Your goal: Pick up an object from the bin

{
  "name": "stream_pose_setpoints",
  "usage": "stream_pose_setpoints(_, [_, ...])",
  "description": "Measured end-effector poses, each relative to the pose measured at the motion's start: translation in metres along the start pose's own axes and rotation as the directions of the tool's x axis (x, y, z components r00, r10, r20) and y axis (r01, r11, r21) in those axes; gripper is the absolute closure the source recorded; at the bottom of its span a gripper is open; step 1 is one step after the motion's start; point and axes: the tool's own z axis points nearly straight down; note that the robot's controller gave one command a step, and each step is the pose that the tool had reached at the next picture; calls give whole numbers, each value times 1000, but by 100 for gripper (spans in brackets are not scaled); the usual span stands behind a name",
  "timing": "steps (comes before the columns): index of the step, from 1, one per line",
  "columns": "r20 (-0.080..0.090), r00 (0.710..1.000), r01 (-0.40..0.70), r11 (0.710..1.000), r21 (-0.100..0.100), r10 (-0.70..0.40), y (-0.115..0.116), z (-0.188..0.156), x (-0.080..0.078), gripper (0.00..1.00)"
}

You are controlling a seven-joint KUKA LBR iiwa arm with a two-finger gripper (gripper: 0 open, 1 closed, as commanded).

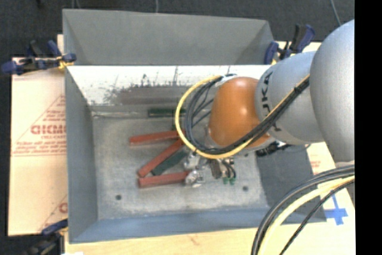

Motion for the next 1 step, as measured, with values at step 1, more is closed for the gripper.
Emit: stream_pose_setpoints(1, [4, 999, 35, 999, 0, -35, -15, -143, 3, 100])
